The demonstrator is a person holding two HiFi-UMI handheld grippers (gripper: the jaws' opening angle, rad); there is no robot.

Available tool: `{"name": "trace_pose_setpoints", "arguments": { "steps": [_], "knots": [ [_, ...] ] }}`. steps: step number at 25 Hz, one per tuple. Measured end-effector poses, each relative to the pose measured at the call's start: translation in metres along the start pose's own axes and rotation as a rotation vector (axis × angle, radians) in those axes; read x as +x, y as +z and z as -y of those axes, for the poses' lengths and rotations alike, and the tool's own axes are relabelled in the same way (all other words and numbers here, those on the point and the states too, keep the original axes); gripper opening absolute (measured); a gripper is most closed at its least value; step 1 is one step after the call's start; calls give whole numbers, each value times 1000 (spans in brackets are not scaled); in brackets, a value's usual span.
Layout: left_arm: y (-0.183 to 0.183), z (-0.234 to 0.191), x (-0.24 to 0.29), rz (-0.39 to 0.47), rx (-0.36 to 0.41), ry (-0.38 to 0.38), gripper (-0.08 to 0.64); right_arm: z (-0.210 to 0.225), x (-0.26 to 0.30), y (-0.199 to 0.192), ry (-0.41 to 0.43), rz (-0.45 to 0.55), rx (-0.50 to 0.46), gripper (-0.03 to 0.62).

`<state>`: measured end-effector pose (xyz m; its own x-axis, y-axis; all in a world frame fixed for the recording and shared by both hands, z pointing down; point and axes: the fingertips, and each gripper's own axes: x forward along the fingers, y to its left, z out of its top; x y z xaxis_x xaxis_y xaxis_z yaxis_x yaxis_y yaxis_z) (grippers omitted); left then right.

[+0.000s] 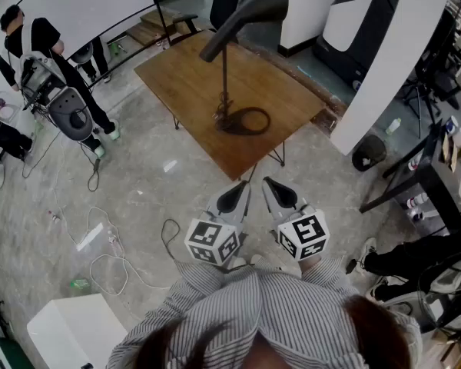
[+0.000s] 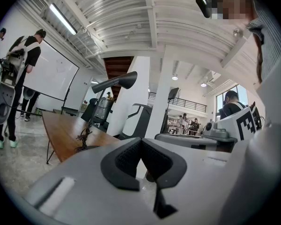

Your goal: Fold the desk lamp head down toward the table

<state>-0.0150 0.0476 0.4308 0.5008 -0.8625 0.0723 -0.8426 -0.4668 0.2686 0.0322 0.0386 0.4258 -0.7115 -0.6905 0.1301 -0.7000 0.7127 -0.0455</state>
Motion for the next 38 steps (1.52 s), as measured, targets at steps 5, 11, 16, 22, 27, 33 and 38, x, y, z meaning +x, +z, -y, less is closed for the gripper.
{"name": "trace_pose_setpoints", "arguments": {
  "steps": [5, 11, 16, 22, 27, 33, 38],
  "knots": [
    [1, -3, -2, 0, 1, 5, 4, -8, 3, 1, 14, -3, -20, 0],
    [2, -4, -2, 4, -10, 6, 3, -10, 4, 2, 24, -8, -25, 0],
    [0, -4, 0, 3, -16, 10, 4, -8, 5, 0, 36, -12, -20, 0],
    [2, -7, 11, 23, -40, 12, 5, 5, 6, 2, 39, 32, 0, 0],
    [-3, -5, 28, 15, -55, 12, 5, 21, 7, -1, 48, 30, -16, 0],
    [-21, -2, 43, -3, -73, 31, 5, 37, 5, -16, 53, 8, -17, 0],
    [-16, -25, 58, -5, -63, 57, 5, 49, 23, -19, 72, -16, 1, 0]
  ]
}}
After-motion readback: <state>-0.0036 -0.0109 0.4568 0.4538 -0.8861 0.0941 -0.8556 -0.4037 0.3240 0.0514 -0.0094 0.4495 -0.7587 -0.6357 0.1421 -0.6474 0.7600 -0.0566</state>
